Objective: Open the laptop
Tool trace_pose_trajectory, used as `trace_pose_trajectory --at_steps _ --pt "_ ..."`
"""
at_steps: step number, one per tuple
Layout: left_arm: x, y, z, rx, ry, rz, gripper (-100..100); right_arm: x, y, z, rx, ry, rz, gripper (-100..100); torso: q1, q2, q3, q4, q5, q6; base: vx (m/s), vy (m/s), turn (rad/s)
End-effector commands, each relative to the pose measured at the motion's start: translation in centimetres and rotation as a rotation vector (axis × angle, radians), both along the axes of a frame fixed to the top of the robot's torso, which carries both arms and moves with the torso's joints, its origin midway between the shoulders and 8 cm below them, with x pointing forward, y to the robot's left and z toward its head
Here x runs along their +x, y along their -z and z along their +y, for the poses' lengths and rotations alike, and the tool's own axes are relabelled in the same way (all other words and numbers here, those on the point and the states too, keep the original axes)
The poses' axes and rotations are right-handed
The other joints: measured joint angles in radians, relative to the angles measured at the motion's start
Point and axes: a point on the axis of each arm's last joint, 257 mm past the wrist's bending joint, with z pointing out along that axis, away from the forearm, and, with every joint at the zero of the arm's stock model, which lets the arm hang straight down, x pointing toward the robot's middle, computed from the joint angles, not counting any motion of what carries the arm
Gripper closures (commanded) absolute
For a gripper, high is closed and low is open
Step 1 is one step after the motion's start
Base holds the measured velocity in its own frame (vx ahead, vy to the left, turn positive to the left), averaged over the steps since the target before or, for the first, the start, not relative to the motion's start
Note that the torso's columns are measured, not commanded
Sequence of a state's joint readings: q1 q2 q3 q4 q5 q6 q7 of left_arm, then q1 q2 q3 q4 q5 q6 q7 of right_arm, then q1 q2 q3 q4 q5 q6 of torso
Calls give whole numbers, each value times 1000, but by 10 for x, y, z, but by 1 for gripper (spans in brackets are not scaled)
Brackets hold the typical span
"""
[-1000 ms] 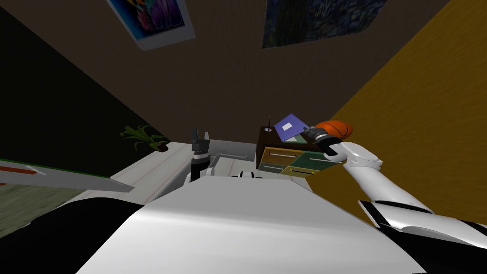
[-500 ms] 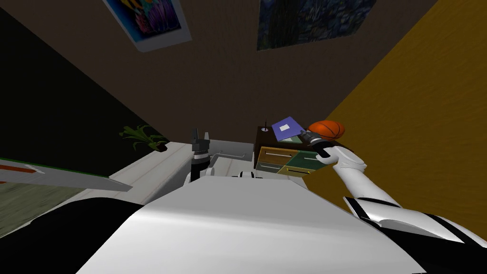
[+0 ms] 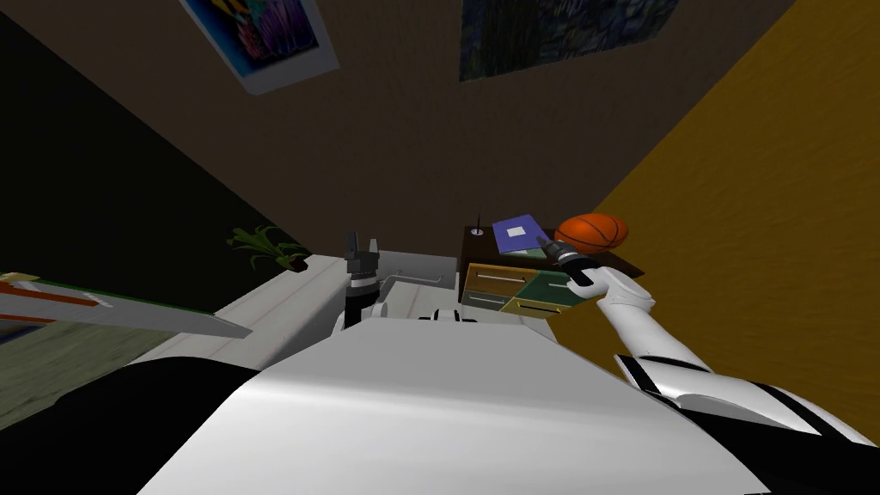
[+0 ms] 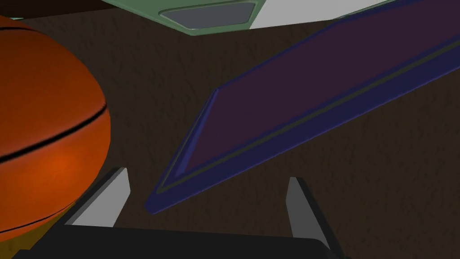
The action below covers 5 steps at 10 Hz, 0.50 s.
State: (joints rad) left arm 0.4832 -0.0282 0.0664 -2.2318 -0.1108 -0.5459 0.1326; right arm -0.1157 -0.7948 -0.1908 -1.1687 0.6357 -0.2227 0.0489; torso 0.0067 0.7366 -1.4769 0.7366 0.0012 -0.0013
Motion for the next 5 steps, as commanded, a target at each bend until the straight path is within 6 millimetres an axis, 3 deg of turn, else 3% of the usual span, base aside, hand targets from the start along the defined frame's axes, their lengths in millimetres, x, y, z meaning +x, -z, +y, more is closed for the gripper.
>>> trace_pose_trajectory --at_steps 1,5 --pt "0 0 0 0 0 0 0 0 -17 -16 -1 13 0 -100 -2 2 2 2 0 1 -21 45 39" --pt "0 0 0 0 0 0 0 -2 -42 -37 -4 34 -1 -100 -8 1 1 1 -2 1 -27 28 41"
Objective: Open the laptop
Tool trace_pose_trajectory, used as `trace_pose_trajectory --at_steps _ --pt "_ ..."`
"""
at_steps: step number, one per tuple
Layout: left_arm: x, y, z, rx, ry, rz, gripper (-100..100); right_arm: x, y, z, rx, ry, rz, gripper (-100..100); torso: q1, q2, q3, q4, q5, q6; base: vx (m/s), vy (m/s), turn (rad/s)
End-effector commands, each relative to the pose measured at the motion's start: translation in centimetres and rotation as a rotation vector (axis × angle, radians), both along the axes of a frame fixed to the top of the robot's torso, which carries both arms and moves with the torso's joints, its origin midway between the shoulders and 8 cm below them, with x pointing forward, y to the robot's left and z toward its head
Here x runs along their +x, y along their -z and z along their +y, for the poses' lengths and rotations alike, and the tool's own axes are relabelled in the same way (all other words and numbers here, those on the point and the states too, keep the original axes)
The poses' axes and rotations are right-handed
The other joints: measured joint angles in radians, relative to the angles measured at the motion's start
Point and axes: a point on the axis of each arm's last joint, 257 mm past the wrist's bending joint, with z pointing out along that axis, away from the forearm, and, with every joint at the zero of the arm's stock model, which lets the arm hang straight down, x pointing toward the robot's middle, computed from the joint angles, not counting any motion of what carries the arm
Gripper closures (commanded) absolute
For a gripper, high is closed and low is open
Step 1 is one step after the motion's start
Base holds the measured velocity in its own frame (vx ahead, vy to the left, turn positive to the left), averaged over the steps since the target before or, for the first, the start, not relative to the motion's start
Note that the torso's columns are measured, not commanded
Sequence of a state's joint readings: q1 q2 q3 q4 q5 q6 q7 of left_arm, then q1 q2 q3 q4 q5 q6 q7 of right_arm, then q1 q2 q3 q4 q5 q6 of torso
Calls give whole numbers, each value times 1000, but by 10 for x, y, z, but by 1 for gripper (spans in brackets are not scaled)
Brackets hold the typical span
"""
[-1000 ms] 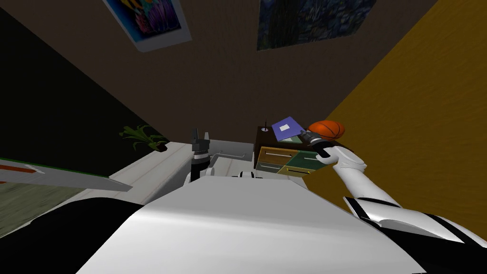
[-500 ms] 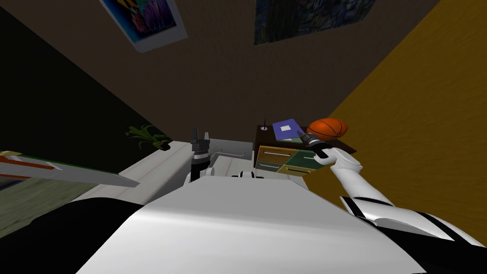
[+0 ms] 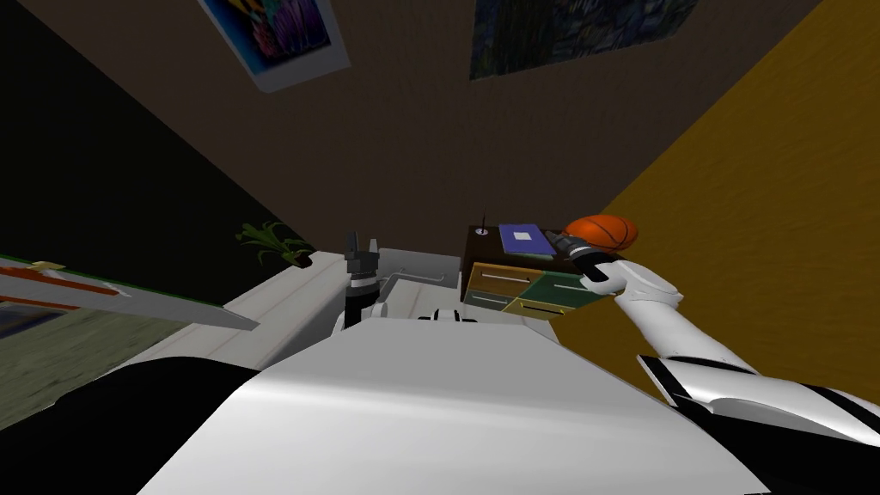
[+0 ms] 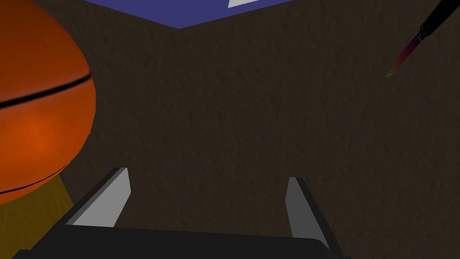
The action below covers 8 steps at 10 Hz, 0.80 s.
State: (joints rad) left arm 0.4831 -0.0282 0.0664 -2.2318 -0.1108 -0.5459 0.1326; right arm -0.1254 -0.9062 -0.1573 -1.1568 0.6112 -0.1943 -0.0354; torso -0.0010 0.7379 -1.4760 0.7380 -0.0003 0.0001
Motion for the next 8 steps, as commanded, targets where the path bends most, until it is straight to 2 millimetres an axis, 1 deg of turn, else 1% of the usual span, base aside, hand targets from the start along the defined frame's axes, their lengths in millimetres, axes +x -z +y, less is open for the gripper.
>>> trace_pose_trajectory --at_steps 1,2,3,8 --pt "0 0 0 0 0 0 0 -2 -17 -14 0 14 -2 -100 1 0 0 0 0 0 -25 25 40" --pt "0 0 0 0 0 0 0 -1 -13 -11 -2 10 -1 -100 1 0 0 0 0 0 -11 10 8" --pt "0 0 0 0 0 0 0 -1 -13 -11 0 11 -1 0 0 -1 0 0 0 0 0 0 0" --pt "0 0 0 0 0 0 0 -1 -13 -11 0 11 -1 0 1 0 0 0 0 0 0 0 0"
